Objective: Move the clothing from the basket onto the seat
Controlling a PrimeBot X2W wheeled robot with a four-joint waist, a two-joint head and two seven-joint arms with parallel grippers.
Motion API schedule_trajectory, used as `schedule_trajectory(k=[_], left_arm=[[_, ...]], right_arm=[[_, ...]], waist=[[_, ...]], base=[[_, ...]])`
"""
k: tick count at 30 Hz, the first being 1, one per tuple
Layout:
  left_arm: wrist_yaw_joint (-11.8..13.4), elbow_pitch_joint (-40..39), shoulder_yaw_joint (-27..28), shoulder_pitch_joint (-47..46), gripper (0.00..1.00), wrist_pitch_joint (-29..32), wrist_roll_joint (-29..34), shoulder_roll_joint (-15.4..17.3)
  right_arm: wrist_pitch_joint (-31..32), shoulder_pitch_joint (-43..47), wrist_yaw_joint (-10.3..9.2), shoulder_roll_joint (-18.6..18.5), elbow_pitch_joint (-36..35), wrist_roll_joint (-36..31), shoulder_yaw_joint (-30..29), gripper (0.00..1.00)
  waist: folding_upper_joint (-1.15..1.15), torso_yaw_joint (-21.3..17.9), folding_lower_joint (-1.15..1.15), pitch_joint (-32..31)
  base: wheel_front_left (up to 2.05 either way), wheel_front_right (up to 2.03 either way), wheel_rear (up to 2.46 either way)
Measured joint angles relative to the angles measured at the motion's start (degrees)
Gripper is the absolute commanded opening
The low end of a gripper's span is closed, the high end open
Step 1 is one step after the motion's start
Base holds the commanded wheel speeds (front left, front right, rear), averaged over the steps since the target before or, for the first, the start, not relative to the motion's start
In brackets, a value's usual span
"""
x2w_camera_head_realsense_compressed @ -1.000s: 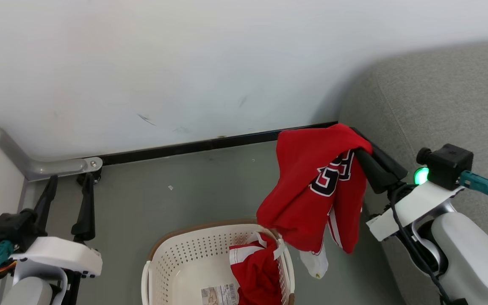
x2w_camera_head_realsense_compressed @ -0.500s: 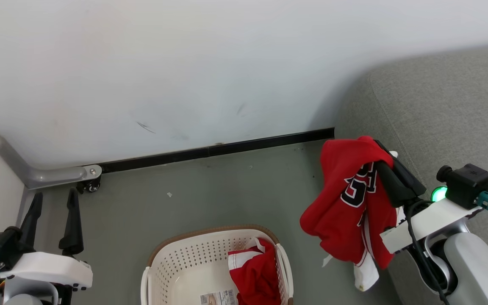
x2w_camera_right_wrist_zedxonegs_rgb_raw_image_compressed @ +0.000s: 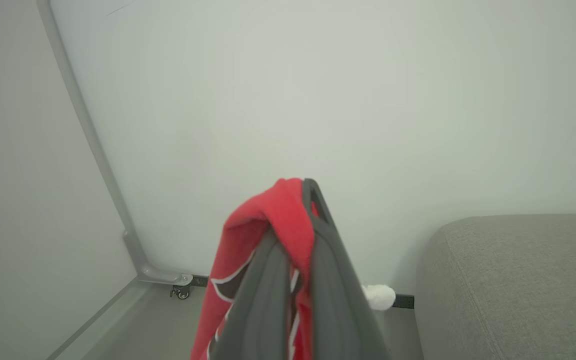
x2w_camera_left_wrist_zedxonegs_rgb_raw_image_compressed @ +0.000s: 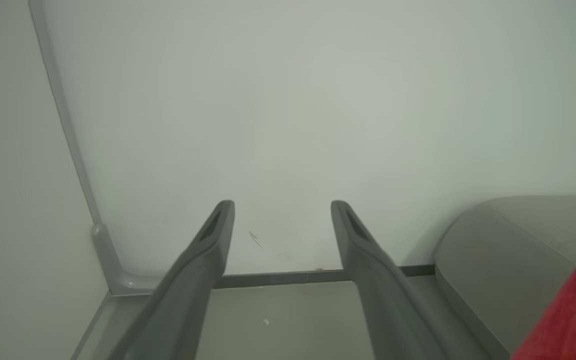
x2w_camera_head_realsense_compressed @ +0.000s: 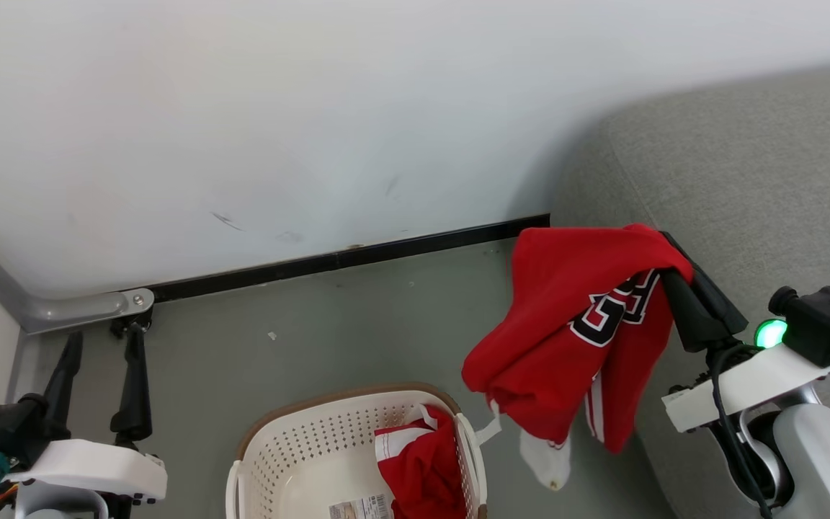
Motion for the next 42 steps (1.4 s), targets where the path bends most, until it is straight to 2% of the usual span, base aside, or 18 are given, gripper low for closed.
schedule_trajectory(k=[10,18,29,42], left_arm=[[-3.3,-0.7,-2.6,-0.7,1.00,-0.2,1.9,-0.5],[-4.9,0.1,-3.6,-2.9,1.00,-0.2,2.9,-1.1],[-6.5,1.7,-3.9,-4.0,1.00,-0.2,4.4,-1.1],[-7.0,2.6,-3.9,-5.4,1.00,-0.2,5.9,-0.1]], right_arm=[[0.0,1.2,0.00,0.4,-5.0,-3.5,-4.6,0.00],[0.0,3.1,-0.01,1.4,-7.8,-5.4,-8.3,0.00],[0.0,6.7,0.00,3.8,-9.7,-5.7,-11.6,0.00],[0.0,8.7,-0.01,5.3,-10.8,-5.8,-13.2,0.00]], waist=[[0.00,-2.7,0.00,0.8],[0.00,-5.9,0.00,1.6],[0.00,-11.5,0.00,2.7],[0.00,-17.8,0.00,4.6]], base=[[0.00,0.00,0.00],[0.00,0.00,0.00],[0.00,0.00,0.00],[0.00,0.00,0.00]])
